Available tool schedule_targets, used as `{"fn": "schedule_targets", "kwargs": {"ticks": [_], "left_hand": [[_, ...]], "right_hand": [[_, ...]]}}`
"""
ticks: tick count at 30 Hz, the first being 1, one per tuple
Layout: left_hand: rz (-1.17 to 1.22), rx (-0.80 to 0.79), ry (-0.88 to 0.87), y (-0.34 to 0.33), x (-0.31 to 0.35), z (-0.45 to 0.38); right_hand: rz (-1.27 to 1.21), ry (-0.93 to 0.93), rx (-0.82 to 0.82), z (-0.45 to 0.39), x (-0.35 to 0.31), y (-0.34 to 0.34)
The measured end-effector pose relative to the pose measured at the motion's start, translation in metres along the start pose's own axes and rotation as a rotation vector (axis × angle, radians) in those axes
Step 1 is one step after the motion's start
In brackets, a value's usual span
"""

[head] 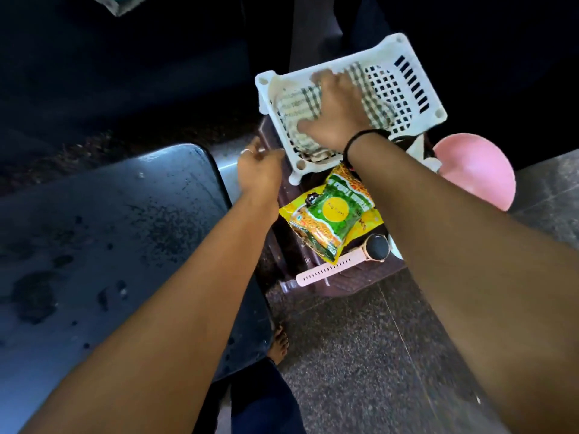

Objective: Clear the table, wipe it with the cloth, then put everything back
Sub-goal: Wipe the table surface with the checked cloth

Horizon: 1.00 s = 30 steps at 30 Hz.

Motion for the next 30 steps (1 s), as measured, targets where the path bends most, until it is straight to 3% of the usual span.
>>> {"fn": "schedule_targets", "kwargs": {"ticks": [2, 4, 10, 15, 20, 23, 26, 30], "left_hand": [[0.000, -0.065, 0.028, -0.006, -0.006, -0.002], [-0.010, -0.110, 0.027, -0.013, -0.011, -0.007], [-0.014, -0.111, 0.030, -0.015, -0.016, -0.013], [-0.082, -0.097, -0.027, -0.018, -0.018, -0.018], [-0.108, -0.108, -0.080, -0.018, -0.018, -0.014], [-0.101, -0.115, -0.061, -0.017, -0.020, -0.013], [-0.108, -0.121, -0.053, -0.017, -0.020, -0.007], [-0.111, -0.108, -0.025, -0.013, -0.018, 0.002]], "right_hand": [[0.085, -0.028, -0.160, -0.005, 0.007, -0.022], [0.154, -0.049, -0.194, -0.004, 0.015, -0.029], [0.378, -0.001, -0.133, -0.003, 0.007, -0.031], [0.450, 0.020, -0.041, -0.001, 0.000, -0.030], [0.526, 0.122, -0.052, 0.005, 0.001, -0.032], [0.436, 0.131, 0.031, 0.006, 0.004, -0.026], [0.248, 0.039, 0.193, 0.012, 0.007, -0.006], [0.176, -0.072, 0.366, 0.019, 0.001, 0.032]]}}
Point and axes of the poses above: each hand's wrist, its own z-axis away from the middle knuckle, its own y-axis out of the back of the hand, x = y × z, the point moved 5 cm from there along -z, towards the middle knuckle, and after that the axes turned 9 degrees about y, right-handed, at the moved point
